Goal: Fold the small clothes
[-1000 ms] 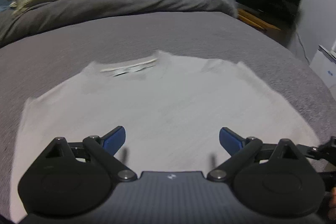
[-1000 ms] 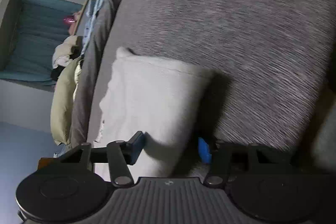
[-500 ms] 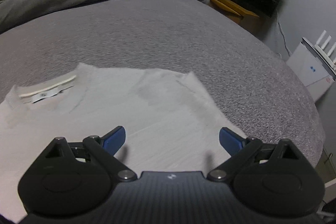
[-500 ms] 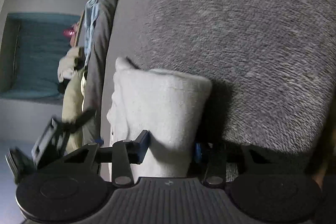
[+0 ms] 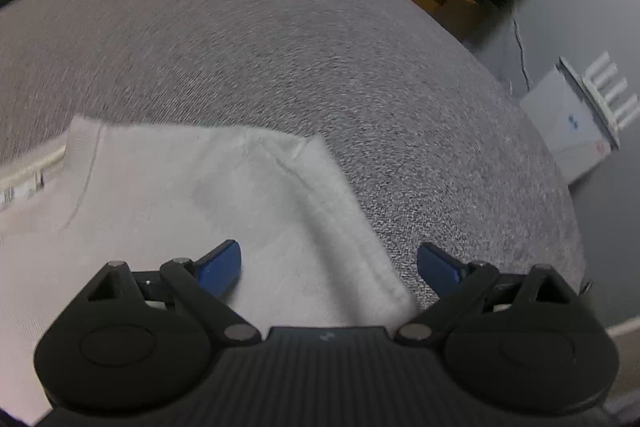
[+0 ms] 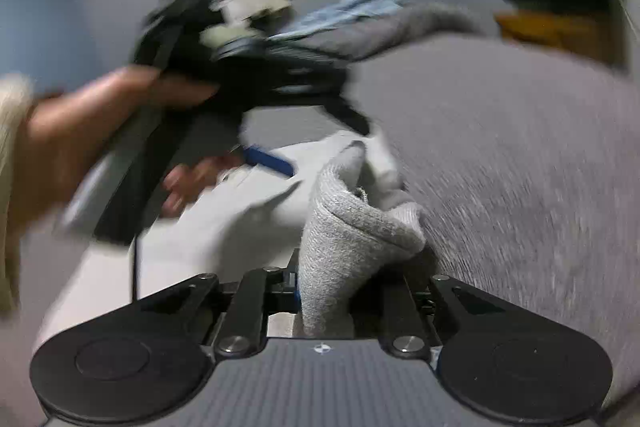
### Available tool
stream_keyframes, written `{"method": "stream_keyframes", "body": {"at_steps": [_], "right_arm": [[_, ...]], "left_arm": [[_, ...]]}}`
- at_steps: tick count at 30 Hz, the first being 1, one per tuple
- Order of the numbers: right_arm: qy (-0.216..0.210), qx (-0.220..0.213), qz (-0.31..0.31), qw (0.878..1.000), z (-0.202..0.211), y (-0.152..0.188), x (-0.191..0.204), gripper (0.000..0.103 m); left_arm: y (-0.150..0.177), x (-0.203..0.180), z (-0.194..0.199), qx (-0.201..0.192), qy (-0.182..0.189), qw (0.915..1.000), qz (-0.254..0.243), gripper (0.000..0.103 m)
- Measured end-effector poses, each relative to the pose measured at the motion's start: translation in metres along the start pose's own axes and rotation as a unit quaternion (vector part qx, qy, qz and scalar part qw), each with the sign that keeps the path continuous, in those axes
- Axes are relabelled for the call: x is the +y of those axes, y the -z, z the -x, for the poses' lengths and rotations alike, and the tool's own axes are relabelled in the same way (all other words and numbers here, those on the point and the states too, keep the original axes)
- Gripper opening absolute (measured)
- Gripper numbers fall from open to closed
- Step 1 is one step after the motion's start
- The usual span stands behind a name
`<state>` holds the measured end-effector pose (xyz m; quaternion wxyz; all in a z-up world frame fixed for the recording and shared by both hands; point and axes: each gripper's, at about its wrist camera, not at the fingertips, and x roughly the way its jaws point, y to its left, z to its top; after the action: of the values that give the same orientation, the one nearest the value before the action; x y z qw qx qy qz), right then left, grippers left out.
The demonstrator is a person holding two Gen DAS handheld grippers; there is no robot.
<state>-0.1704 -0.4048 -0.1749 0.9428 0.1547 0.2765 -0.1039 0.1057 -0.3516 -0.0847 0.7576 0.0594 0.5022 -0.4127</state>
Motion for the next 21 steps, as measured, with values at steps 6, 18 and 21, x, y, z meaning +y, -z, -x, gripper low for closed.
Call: {"method": "stream_keyframes", "body": {"at_steps": [6,18,21], "right_arm": [[-0.022,-0.03,0.182,0.983,0.006,0.005,0.053,0.019],[-0.097,-0.046,0.177,0.978,0.006,-0.018,0.07,0.019],[-0.143,-0.029,0.118,0.982,0.005,-0.03,0.065,0.019]], "left_arm": [[-0.009,-0.02,-0.009,0.033,-0.047,0.9958,-0.071,0.09],[0.003,0.015,0.041,-0.035,-0.074,0.9937,-0.076,0.012],[0.021,0.056,0.082,-0.085,-0.029,0.9954,-0.032,0.012]]}}
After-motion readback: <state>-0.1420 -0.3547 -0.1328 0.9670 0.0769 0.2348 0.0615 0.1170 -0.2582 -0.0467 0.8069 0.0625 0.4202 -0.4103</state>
